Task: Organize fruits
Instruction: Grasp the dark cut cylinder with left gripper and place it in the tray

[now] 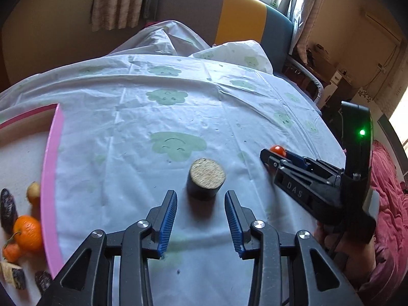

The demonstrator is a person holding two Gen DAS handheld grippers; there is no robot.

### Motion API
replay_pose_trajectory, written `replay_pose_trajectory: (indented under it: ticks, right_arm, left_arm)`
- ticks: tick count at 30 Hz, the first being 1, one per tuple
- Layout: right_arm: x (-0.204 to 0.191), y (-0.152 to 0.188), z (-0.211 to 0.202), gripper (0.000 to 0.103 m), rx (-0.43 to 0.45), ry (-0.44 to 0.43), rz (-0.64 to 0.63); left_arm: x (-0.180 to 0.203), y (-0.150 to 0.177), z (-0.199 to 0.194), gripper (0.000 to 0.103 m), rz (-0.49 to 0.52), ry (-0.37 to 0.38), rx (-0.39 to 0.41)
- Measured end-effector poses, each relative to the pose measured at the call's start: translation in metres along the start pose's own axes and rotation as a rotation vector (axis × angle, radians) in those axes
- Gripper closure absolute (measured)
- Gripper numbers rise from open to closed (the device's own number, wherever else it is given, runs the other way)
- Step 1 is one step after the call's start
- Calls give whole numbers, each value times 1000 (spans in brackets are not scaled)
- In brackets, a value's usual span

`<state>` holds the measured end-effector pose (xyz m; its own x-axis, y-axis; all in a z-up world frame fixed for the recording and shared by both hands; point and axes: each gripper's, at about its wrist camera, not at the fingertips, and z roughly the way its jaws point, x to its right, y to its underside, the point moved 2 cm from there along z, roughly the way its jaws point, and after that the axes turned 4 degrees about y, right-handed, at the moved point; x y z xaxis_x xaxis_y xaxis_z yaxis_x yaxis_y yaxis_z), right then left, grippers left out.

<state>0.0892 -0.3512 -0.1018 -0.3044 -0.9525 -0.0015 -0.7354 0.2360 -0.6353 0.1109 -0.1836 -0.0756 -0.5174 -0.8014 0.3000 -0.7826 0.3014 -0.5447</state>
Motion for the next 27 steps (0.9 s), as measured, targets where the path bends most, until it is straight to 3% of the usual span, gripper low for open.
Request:
replay_pose_trajectory:
  ticks: [10, 14, 20, 27]
  right_arm:
    - [-1, 2, 1, 72, 11, 1, -4]
    - [0, 2, 1, 72, 13, 0, -3]
    - [0, 2, 1, 72, 12, 1, -4]
    - [-2, 1, 1, 72, 15, 16, -15]
  left_arm:
    - [7, -14, 38, 65, 28, -50, -45]
    - [6, -9, 36, 67, 48, -51, -25]
    - [-7, -4, 10, 67, 2, -98, 2]
    - [-47, -6, -56, 67, -83, -157, 112]
